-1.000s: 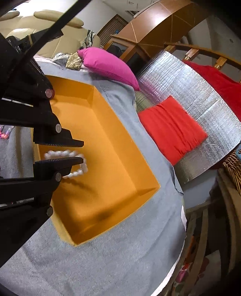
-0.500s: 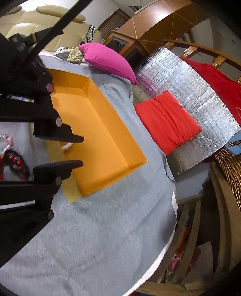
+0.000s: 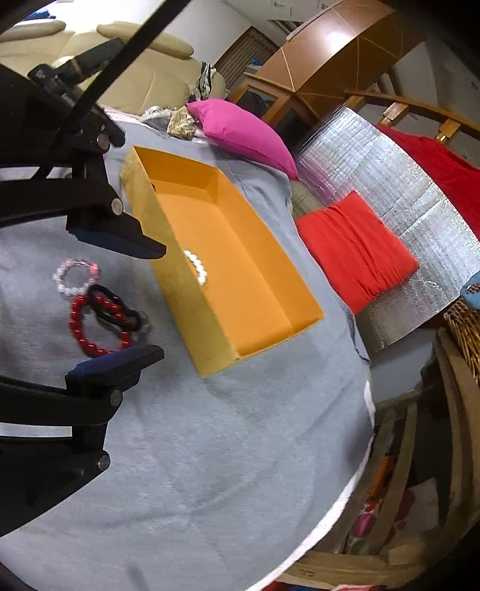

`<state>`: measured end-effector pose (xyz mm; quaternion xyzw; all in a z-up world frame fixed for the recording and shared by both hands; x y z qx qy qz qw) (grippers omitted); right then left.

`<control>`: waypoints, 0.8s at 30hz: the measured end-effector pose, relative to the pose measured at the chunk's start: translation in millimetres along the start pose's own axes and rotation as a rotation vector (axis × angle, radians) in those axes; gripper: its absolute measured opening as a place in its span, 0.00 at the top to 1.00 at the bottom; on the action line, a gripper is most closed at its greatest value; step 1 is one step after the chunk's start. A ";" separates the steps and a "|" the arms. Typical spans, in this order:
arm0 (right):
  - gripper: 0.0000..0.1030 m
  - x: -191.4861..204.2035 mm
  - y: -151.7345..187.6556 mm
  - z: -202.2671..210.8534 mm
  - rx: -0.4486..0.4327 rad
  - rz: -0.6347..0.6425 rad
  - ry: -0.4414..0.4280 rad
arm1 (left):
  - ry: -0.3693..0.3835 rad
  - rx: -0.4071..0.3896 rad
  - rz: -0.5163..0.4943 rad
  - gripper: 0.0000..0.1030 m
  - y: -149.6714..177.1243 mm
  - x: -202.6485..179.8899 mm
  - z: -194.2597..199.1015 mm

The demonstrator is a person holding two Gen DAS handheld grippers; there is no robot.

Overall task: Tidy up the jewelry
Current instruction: 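Move both tools back over the remaining bracelets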

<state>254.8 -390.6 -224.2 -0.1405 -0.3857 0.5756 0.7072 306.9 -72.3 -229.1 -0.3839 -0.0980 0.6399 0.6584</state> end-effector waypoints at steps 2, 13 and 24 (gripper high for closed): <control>0.50 -2.3 8.2 -0.4 0.018 -0.032 -0.013 | 0.018 0.018 -0.021 0.42 6.7 -7.0 -1.7; 0.50 -6.7 16.5 -41.4 0.131 -0.107 -0.041 | 0.076 0.091 -0.078 0.42 16.2 -31.3 -23.3; 0.57 -3.6 21.0 -78.1 0.204 -0.085 0.027 | 0.129 0.157 -0.067 0.56 21.2 -42.8 -44.6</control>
Point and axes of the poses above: each gripper's, at about its wrist camera, not at the fingertips, and z roughly against the way its jaws point, x to its left, y to its underside, the point moved 8 cm from there along -z, roughly the way its jaws point, and after that the axes turned 13 degrees about z, right-handed, at the moved point
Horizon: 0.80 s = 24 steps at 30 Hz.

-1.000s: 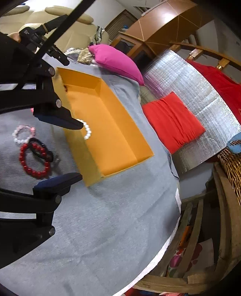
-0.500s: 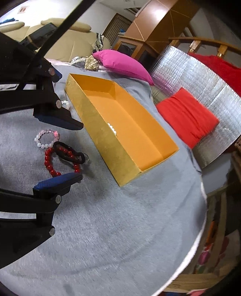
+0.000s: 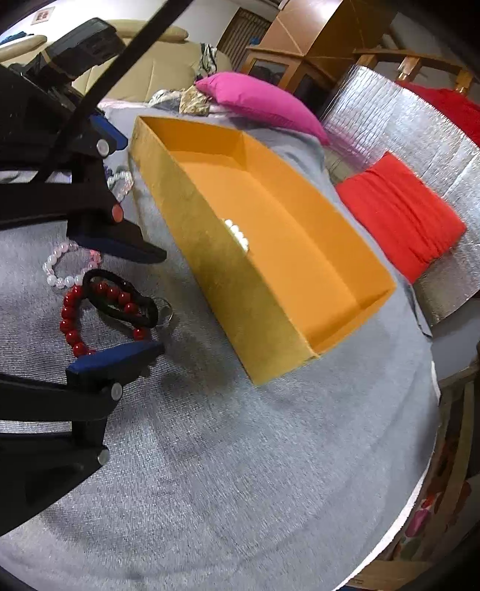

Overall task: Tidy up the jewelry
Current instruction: 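Move both tools back over the remaining bracelets, then grasp the pink-white beaded bracelet with the left tool while the right tool grasps the black hair tie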

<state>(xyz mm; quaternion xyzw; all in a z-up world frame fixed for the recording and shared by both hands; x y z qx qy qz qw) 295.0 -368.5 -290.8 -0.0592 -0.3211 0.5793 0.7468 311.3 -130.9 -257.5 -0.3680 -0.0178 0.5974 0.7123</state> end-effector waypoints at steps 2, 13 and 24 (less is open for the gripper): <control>0.63 -0.9 0.1 -5.1 0.008 -0.001 0.014 | 0.021 0.007 0.012 0.56 -0.6 -1.9 -1.3; 0.81 2.4 -6.7 -3.0 -0.026 0.023 0.057 | 0.064 0.069 -0.001 0.68 6.1 -14.7 -24.4; 0.81 4.8 -9.9 8.3 -0.071 0.030 0.037 | 0.046 0.097 -0.092 0.91 18.7 -28.1 -29.9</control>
Point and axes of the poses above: each gripper's, at about its wrist camera, not at the fingertips, and z roughly against the way its jaws point, x to its left, y to its underside, the point moved 8 cm from there along -z, roughly the way its jaws point, and after that the axes turned 13 degrees about z, right-handed, at the moved point
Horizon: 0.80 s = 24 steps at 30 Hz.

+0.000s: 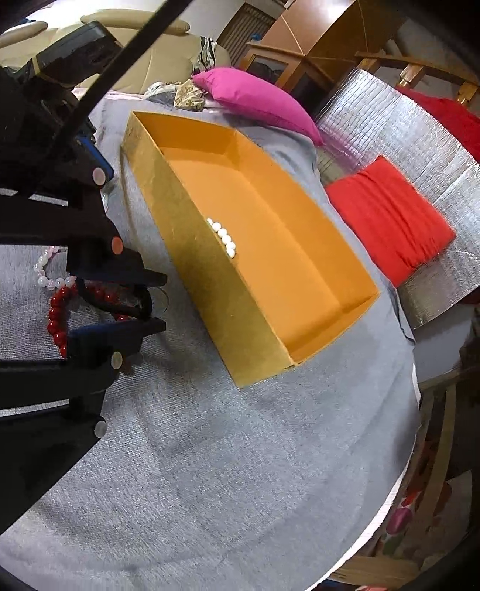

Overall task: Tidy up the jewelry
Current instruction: 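Grasp the pink-white beaded bracelet with the left tool while the right tool grasps the black hair tie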

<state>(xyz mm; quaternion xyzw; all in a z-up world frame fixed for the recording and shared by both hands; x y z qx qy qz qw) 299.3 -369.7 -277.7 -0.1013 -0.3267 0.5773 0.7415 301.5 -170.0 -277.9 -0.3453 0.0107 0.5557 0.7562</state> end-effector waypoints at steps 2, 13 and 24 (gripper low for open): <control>0.81 -1.8 -0.7 3.0 -0.008 -0.003 -0.001 | -0.002 -0.002 -0.009 0.91 1.2 -1.0 1.5; 0.81 -4.6 1.2 4.5 -0.006 -0.001 -0.004 | -0.004 0.027 -0.135 0.50 19.6 -19.9 3.8; 0.81 -4.4 1.9 3.4 -0.001 -0.009 -0.005 | -0.023 0.073 -0.228 0.50 39.0 -31.6 -8.6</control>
Point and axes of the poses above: each gripper's, at about its wrist camera, not at the fingertips, and z roughly against the way its jaws point, x to its left, y to its underside, the point moved 8 cm from there along -z, roughly the way its jaws point, and after that the axes turned 13 degrees about z, right-handed, at the moved point
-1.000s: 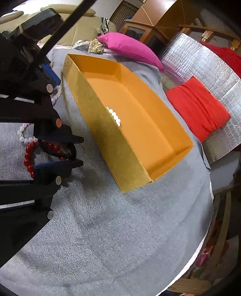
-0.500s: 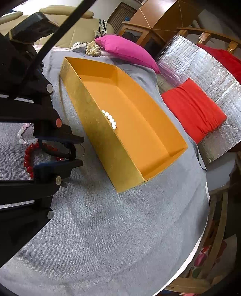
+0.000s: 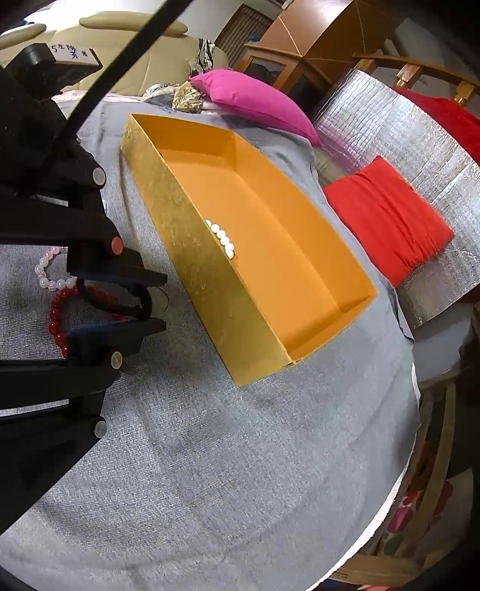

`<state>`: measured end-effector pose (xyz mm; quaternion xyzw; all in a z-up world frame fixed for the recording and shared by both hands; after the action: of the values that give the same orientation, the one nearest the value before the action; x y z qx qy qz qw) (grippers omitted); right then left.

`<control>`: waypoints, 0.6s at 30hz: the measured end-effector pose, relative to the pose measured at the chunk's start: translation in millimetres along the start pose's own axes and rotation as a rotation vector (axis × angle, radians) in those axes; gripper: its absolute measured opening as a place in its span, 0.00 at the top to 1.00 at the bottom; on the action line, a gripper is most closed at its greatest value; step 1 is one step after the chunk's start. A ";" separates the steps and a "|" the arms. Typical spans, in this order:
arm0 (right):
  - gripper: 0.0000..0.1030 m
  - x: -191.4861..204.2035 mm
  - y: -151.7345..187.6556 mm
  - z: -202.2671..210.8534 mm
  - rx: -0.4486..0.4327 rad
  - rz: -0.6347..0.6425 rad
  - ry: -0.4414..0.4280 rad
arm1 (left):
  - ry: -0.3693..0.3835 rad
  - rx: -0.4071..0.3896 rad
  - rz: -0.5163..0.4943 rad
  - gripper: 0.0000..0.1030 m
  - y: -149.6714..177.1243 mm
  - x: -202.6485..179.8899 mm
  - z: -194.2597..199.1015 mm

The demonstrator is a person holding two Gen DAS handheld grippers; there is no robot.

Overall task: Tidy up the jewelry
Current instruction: 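Grasp the pink-white beaded bracelet with the left tool while the right tool grasps the black hair tie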

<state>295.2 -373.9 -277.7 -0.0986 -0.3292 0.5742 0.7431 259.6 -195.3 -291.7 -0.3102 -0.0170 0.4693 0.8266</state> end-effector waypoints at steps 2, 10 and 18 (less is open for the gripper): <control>0.81 0.0 0.1 0.4 -0.001 0.001 0.003 | -0.001 -0.004 -0.010 0.50 -0.6 -3.0 -2.7; 0.81 0.3 -1.9 3.3 -0.017 0.004 -0.002 | 0.005 0.009 -0.019 0.93 0.5 -2.1 -11.0; 0.81 4.5 -5.0 9.9 -0.045 0.012 -0.025 | 0.035 -0.045 0.017 0.93 -8.5 0.8 9.6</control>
<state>293.7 -373.7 -265.8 -0.1100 -0.3506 0.5722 0.7332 263.4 -193.0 -279.7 -0.3370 -0.0104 0.4703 0.8156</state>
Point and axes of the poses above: each gripper's, at about its wrist camera, not at the fingertips, and z roughly against the way its jaws point, x to its left, y to its underside, the point moved 8 cm from there along -z, roughly the way its jaws point, and after that the axes turned 13 degrees about z, right-handed, at the moved point
